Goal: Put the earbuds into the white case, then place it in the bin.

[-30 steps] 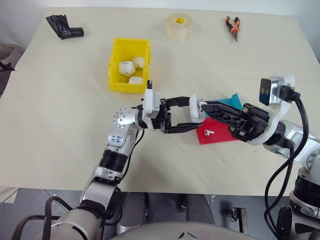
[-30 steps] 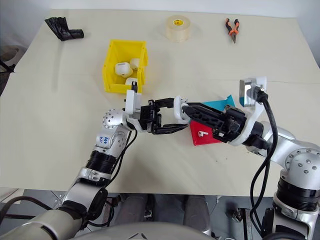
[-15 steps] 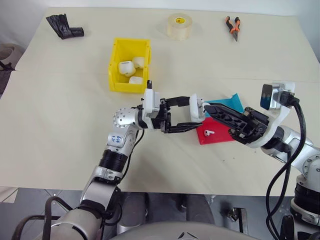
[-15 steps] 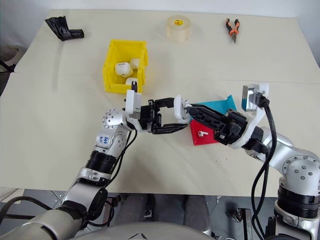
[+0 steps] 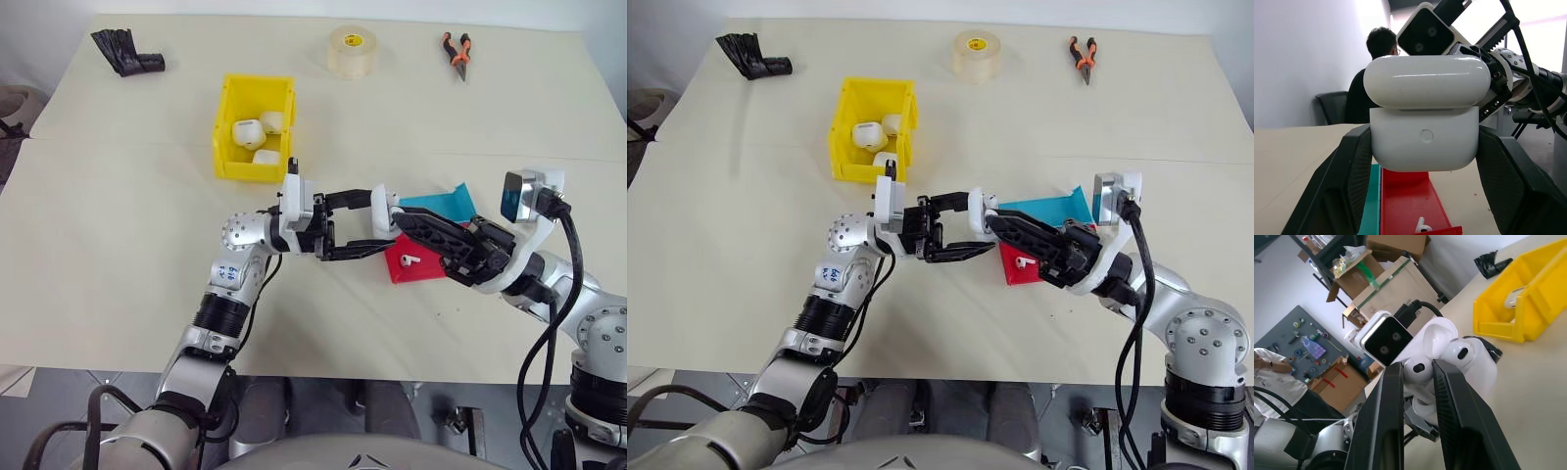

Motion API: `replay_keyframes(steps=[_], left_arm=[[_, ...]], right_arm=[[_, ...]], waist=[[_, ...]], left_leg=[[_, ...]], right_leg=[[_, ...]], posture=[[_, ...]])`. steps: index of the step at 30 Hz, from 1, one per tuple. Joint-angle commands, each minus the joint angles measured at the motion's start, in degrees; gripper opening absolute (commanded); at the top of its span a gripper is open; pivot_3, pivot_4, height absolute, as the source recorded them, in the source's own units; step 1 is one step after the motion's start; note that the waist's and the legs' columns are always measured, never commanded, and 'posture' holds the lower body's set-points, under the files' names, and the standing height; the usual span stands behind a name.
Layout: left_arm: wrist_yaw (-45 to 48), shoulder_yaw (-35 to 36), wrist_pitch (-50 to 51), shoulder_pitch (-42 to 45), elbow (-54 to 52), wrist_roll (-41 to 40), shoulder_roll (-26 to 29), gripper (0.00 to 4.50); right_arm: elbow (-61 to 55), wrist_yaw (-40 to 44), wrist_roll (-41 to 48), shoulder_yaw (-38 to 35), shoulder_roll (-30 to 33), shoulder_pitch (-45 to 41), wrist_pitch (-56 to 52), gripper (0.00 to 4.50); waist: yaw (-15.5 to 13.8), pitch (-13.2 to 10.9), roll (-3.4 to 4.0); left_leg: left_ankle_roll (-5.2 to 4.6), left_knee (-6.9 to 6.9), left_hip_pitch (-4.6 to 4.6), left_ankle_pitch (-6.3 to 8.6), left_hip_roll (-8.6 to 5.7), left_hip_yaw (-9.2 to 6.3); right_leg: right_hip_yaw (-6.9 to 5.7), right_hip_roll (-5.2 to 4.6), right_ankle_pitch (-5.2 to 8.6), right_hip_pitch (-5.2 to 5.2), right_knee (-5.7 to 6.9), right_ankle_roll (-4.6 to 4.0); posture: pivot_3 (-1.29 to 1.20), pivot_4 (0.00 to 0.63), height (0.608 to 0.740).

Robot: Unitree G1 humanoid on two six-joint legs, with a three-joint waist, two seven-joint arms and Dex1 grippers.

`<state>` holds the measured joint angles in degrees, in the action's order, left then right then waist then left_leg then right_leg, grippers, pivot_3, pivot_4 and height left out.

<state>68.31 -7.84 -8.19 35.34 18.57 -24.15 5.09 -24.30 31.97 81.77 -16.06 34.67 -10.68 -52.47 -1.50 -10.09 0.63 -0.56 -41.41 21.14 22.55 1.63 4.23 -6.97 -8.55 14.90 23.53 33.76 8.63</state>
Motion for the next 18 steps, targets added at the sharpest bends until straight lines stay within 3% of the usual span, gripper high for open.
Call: replay_keyframes(steps=[1, 11, 14, 18], left_arm=[[-0.01, 0.86, -0.86, 0.75, -3.13, -1.75, -1.06, 2.78], [1.55, 1.05, 1.52, -0.67, -5.41, -2.52, 0.66, 2.78], [1.82, 1.59, 3.83, -2.13, -7.9, -2.33, 3.94, 2.78], [2.58, 1.39, 7.57, -4.43, -11.85, -1.11, 10.71, 2.78]], right_arm=[[1.51, -0.44, -4.07, 0.84, 2.19, 0.82, -0.4, 0.49], [1.96, 5.29, -7.02, -1.14, 4.88, -0.78, 1.92, 3.83], [2.41, 9.82, -15.13, -1.35, 8.22, 1.24, 6.04, 3.83], [3.15, 21.87, -33.79, 3.26, 14.64, 5.43, 20.7, 3.83]], waist=[[0.0, 0.0, 0.0], [-0.03, 0.0, 0.0], [0.0, 0.0, 0.0], [0.05, 0.0, 0.0]], left_leg=[[0.0, 0.0, -0.01, 0.0, 0.0, 0.0], [-0.01, 0.0, 0.0, 0.0, 0.0, 0.0], [-0.01, 0.01, 0.0, 0.0, 0.0, 0.0], [0.0, 0.06, -0.02, 0.0, 0.0, 0.01]], right_leg=[[0.0, 0.0, 0.0, 0.0, 0.0, 0.0], [0.0, 0.0, 0.0, 0.0, -0.01, 0.0], [0.0, 0.0, 0.0, 0.0, -0.02, 0.0], [0.02, 0.0, 0.0, 0.01, -0.04, 0.0]], posture=[[0.0, 0.15, 0.74], [0.0, 0.15, 0.74], [0.0, 0.15, 0.74], [0.0, 0.15, 0.74]])
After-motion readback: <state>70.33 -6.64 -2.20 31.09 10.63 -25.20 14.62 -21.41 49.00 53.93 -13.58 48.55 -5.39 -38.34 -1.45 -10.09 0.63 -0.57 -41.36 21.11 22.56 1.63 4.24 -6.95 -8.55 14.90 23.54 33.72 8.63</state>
